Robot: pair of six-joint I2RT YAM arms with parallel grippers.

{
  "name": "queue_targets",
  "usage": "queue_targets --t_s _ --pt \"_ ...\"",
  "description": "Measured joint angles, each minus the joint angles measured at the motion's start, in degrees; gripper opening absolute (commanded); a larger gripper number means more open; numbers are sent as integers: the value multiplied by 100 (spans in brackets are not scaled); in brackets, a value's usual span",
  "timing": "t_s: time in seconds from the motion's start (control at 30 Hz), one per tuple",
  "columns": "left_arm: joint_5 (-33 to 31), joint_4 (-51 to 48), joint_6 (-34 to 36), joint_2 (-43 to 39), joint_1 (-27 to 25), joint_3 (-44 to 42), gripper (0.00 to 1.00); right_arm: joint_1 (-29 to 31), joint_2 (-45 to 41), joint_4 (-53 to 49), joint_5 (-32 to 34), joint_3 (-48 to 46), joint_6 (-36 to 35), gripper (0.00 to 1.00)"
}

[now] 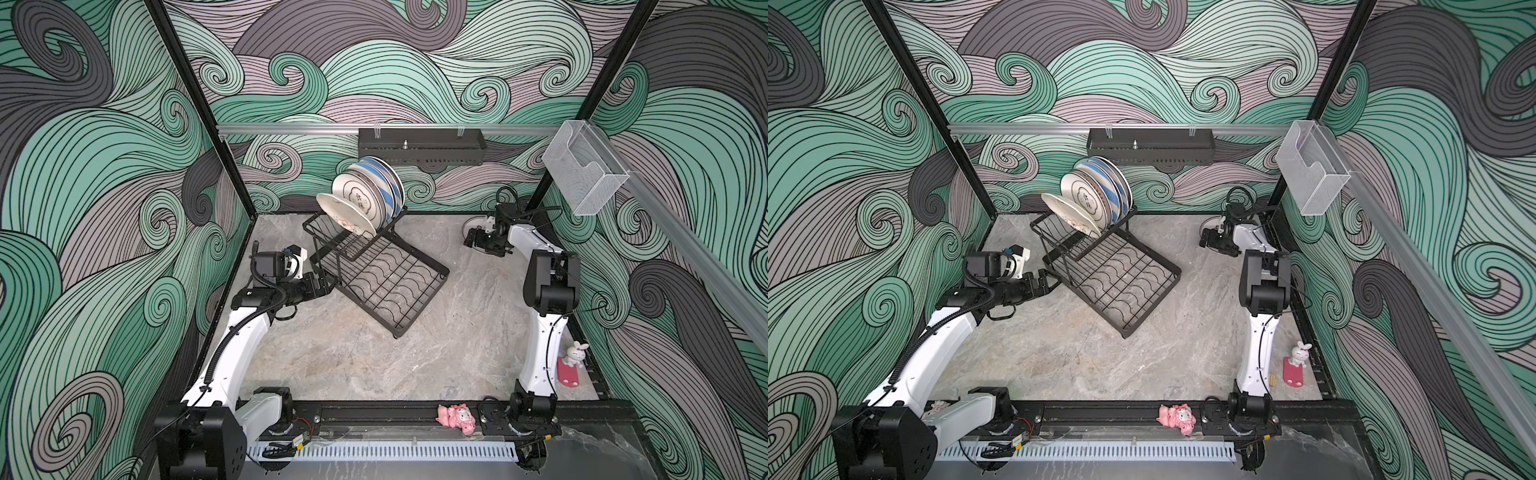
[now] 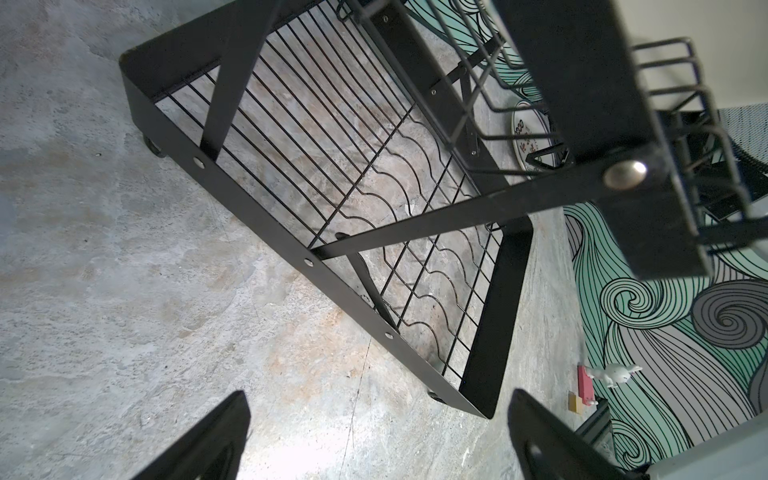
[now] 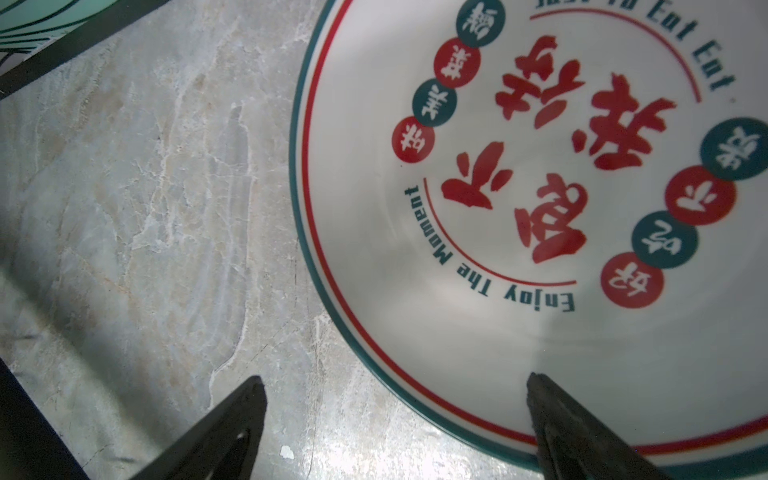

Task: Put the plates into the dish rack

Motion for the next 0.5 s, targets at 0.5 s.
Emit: queue_targets --t_s 0.5 --pt "15 -13 -2 -127 -42 0 99 44 -905 197 -96 -1499 68 97"
